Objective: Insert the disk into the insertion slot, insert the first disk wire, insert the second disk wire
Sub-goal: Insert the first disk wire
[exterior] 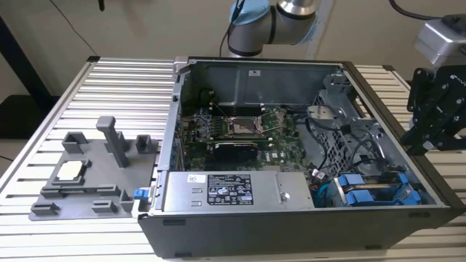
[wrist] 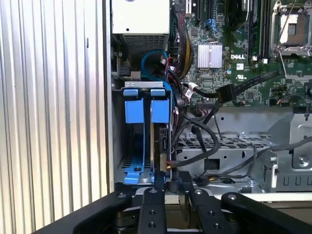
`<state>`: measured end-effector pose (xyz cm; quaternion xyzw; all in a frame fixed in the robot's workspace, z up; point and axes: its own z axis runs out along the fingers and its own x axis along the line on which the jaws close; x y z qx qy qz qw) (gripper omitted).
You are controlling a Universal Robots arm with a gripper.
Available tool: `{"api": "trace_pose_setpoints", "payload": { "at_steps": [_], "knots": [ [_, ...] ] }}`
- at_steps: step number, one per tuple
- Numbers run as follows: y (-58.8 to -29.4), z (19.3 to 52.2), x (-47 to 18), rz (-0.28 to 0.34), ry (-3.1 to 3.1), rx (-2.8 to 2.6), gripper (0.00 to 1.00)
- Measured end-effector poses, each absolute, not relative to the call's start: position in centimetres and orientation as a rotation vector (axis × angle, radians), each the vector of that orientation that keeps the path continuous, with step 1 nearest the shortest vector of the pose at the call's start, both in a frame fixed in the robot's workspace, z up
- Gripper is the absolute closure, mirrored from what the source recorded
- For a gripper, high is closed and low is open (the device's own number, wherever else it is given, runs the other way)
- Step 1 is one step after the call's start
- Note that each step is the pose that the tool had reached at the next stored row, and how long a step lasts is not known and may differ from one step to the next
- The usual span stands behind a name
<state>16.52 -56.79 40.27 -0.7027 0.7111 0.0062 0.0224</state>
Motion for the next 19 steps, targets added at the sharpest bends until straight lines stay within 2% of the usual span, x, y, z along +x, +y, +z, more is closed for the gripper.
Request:
{"api": "trace_pose_setpoints", "payload": {
  "at_steps": [6, 19],
  "knots": [
    [-56.4, 40.3, 16.5, 0.019, 2.203, -2.177, 0.73],
    [-51.6, 40.2, 16.2, 0.019, 2.203, -2.177, 0.73]
  ]
}}
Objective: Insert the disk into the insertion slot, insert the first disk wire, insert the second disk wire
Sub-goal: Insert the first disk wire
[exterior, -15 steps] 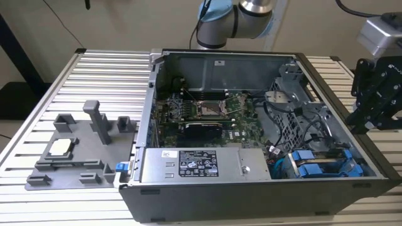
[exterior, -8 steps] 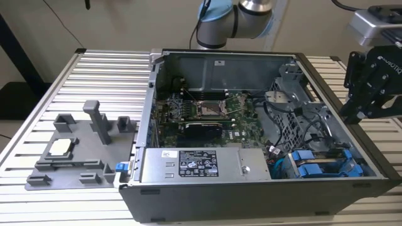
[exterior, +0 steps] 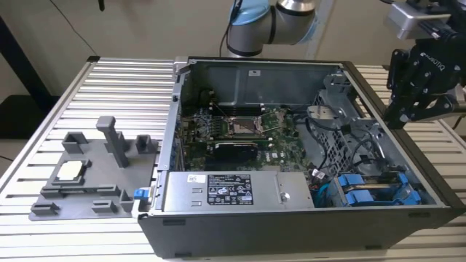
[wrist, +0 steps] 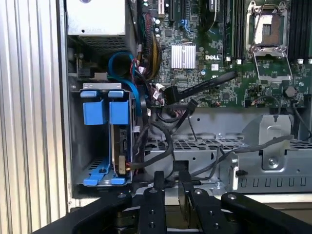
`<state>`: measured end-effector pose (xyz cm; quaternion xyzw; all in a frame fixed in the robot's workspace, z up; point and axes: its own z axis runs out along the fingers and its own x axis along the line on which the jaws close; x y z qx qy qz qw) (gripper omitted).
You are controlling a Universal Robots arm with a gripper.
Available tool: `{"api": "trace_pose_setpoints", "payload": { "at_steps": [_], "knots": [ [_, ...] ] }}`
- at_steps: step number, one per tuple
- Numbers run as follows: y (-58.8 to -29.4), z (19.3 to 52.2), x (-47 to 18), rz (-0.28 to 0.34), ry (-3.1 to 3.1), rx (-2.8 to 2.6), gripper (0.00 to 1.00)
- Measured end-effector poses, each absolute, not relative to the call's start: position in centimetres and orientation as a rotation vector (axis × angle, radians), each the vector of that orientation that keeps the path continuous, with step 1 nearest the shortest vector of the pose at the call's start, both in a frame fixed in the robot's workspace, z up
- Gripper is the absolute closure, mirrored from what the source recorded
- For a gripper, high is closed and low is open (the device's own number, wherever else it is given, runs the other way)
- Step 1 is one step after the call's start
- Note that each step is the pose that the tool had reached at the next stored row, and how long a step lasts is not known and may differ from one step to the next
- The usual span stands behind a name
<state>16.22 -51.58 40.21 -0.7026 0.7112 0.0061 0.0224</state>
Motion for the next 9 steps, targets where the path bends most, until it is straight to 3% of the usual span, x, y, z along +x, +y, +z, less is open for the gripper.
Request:
{"api": "trace_pose_setpoints", "payload": {
  "at_steps": [9],
  "knots": [
    [-51.4, 40.2, 13.6, 0.018, 2.197, -2.182, 0.73]
  ]
}}
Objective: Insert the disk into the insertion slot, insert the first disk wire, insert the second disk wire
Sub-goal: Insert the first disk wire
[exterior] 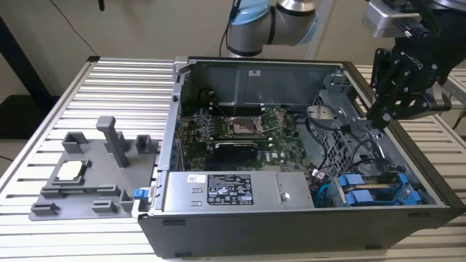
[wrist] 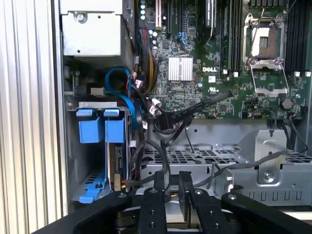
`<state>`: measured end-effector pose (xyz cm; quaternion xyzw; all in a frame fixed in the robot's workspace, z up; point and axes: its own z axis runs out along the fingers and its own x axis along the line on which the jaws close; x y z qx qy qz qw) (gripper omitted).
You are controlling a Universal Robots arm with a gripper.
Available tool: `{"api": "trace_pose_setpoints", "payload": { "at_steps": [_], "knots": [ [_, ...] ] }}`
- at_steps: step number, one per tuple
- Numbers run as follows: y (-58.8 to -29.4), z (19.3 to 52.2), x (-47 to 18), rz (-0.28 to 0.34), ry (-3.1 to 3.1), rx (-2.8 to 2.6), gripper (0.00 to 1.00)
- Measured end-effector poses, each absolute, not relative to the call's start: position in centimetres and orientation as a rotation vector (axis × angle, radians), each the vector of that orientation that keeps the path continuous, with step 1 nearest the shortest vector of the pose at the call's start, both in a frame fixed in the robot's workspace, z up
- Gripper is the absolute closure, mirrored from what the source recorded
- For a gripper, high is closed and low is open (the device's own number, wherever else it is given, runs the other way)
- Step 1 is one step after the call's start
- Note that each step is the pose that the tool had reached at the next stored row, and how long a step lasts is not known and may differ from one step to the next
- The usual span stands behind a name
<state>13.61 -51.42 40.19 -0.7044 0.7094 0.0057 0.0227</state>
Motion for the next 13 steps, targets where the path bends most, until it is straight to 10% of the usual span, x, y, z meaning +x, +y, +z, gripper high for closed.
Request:
{"api": "trace_pose_setpoints", "payload": {
  "at_steps": [13],
  "knots": [
    [-51.4, 40.2, 10.0, 0.012, 2.165, -2.219, 0.73]
  ]
}}
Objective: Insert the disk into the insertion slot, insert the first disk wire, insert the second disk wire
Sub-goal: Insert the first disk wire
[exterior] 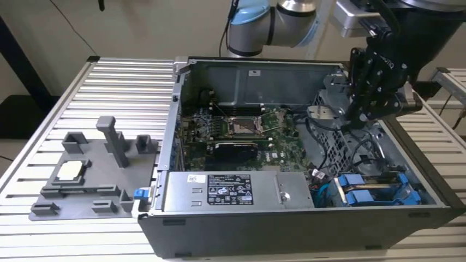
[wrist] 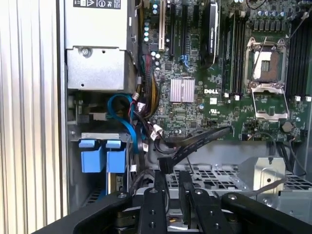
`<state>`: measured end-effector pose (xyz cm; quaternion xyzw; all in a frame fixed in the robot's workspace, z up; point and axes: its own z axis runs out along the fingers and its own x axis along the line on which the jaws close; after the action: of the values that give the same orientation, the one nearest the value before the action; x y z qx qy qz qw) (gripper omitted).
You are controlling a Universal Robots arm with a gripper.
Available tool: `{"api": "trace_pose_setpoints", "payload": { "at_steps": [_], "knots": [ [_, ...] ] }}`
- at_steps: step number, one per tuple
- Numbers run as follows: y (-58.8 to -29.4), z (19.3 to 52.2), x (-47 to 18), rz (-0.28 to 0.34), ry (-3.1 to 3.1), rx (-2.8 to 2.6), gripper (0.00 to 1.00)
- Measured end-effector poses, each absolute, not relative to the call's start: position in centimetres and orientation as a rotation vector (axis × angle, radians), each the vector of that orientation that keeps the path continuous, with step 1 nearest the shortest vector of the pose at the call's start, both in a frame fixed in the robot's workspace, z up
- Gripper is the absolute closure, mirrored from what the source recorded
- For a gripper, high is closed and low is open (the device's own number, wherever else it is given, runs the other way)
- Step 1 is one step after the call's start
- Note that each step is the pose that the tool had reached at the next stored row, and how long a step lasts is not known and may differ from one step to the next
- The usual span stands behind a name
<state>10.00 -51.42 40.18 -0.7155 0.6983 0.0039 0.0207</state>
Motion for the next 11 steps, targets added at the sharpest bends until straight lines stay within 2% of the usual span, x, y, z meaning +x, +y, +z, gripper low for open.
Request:
{"api": "trace_pose_setpoints", "payload": {
  "at_steps": [11],
  "knots": [
    [-51.4, 40.1, 7.9, -0.007, 2.118, -2.282, 0.73]
  ]
}}
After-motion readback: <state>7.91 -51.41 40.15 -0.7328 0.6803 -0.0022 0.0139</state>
